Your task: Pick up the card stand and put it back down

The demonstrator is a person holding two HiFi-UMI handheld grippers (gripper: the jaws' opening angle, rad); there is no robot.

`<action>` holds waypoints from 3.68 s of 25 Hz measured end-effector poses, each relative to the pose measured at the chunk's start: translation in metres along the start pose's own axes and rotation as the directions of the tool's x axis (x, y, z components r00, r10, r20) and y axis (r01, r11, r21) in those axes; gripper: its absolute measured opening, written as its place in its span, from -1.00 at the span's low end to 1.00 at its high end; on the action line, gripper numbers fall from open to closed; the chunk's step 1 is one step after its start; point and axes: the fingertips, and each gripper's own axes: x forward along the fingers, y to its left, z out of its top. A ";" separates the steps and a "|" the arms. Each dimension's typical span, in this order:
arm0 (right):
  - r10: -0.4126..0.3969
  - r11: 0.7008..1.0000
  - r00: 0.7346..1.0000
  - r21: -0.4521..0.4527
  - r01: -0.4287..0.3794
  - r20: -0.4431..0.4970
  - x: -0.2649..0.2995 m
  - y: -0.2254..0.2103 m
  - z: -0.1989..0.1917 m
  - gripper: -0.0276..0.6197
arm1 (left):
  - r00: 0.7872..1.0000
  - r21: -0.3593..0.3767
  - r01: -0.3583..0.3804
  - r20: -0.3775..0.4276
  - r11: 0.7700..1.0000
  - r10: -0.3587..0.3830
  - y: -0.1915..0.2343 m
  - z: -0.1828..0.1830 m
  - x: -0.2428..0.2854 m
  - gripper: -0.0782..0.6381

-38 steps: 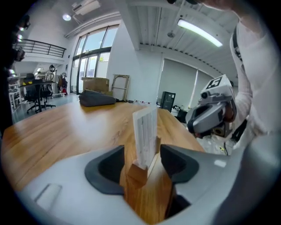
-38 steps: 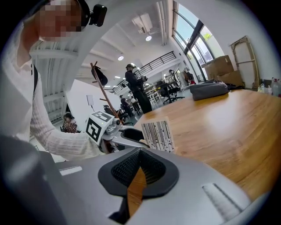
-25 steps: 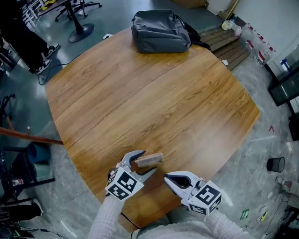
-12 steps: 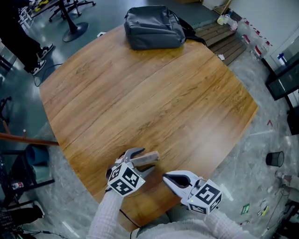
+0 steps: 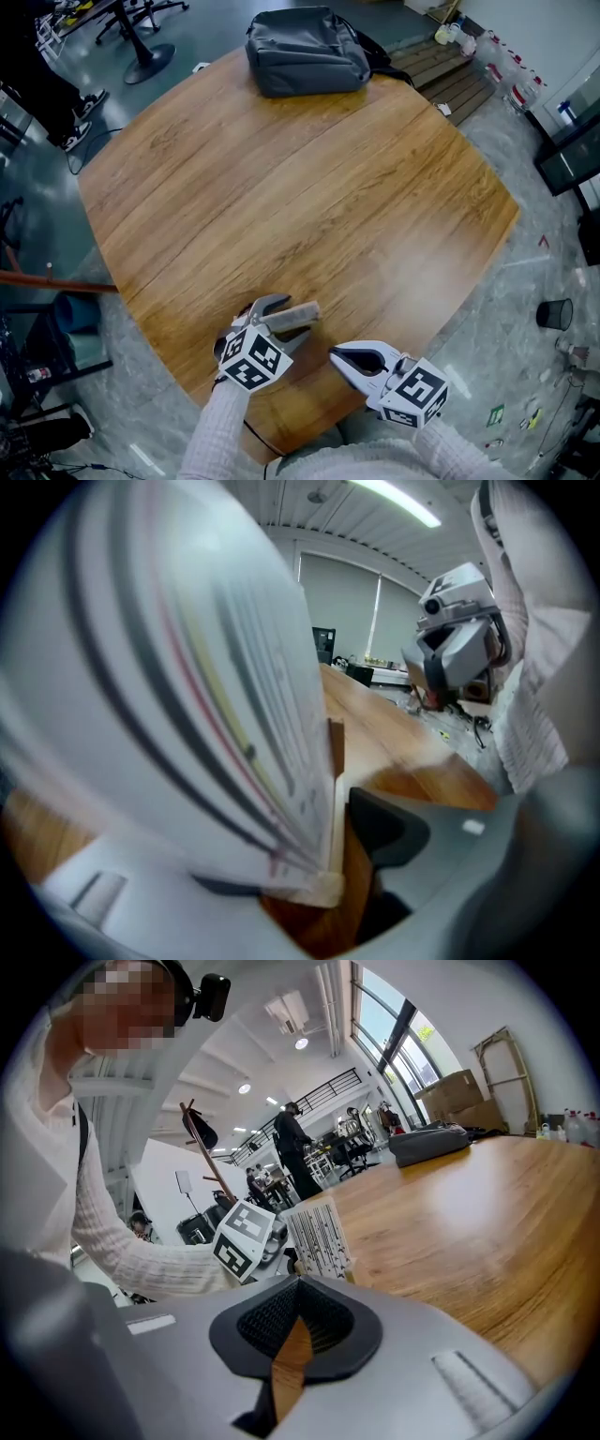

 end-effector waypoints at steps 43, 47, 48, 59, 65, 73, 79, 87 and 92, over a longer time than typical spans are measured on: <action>0.023 0.985 0.996 -0.173 -0.007 0.087 -0.030 0.034 0.059 -0.92 | 0.930 -0.197 -0.154 0.303 0.968 0.209 -0.003 0.078 -0.116 -0.26; 0.054 0.974 0.992 -0.223 -0.028 0.111 -0.039 0.049 0.072 -0.92 | 0.903 -0.227 -0.188 0.342 0.956 0.259 -0.008 0.089 -0.144 -0.26; 0.061 0.972 0.991 -0.233 -0.033 0.115 -0.040 0.052 0.074 -0.92 | 0.897 -0.239 -0.187 0.355 0.953 0.265 -0.010 0.092 -0.150 -0.26; 0.094 0.952 0.987 -0.302 -0.050 0.132 -0.048 0.076 0.087 -0.92 | 0.849 -0.272 -0.236 0.409 0.933 0.334 -0.030 0.108 -0.196 -0.26; 0.111 0.946 0.986 -0.317 -0.065 0.127 -0.050 0.086 0.082 -0.92 | 0.827 -0.286 -0.258 0.429 0.923 0.364 -0.035 0.111 -0.209 -0.26; 0.117 0.940 0.984 -0.335 -0.066 0.133 -0.056 0.093 0.087 -0.92 | 0.829 -0.266 -0.260 0.430 0.928 0.356 -0.042 0.111 -0.214 -0.26; 0.106 0.941 0.985 -0.334 -0.056 0.133 -0.059 0.092 0.084 -0.92 | 0.847 -0.257 -0.237 0.417 0.937 0.329 -0.049 0.110 -0.206 -0.26; 0.109 0.939 0.985 -0.339 -0.058 0.133 -0.057 0.095 0.084 -0.92 | 0.847 -0.269 -0.198 0.437 0.943 0.303 -0.052 0.109 -0.206 -0.25; 0.108 0.939 0.986 -0.340 -0.058 0.130 -0.056 0.095 0.080 -0.92 | 0.847 -0.280 -0.192 0.436 0.941 0.303 -0.052 0.104 -0.205 -0.25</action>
